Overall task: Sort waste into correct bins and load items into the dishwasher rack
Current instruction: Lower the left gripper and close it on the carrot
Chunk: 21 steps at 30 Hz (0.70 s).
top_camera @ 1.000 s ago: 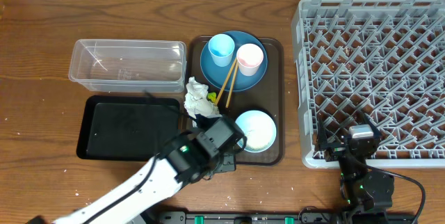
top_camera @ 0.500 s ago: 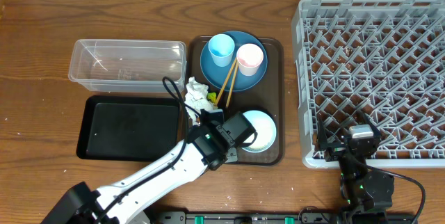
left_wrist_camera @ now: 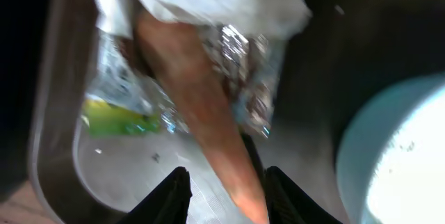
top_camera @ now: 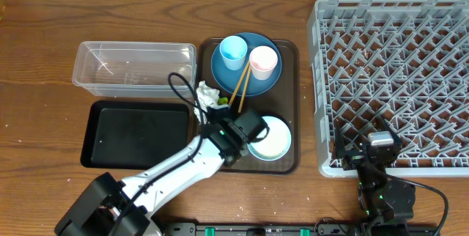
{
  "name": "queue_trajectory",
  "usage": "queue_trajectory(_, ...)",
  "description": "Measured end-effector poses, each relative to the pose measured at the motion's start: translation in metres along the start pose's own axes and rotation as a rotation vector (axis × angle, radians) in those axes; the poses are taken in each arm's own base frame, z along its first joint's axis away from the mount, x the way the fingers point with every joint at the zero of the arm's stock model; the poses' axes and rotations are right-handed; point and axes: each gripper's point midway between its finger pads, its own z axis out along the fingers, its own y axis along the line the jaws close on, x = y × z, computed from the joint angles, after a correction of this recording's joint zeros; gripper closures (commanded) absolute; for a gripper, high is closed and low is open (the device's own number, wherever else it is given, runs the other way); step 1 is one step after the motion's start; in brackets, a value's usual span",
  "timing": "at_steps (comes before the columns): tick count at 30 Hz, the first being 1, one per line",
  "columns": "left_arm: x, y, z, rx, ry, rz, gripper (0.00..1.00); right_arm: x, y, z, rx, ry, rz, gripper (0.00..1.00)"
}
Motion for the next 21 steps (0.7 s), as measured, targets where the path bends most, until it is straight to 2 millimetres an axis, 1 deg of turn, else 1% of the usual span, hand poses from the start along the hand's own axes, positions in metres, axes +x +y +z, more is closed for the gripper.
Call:
queue_trajectory(5,-0.008,0.006,0.002,-0.01,-0.006,-0.081,0.62,0.0,0.0,0.0,0.0,0.0,0.0,0.01)
queue_trajectory(16,-0.007,0.005,0.003,-0.003,-0.001,-0.113,0.62,0.0,0.0,0.0,0.0,0.0,0.0,0.01)
queue_trajectory(21,-0.003,0.007,0.012,0.002,-0.003,-0.125,0.62,0.0,0.0,0.0,0.0,0.0,0.0,0.01)
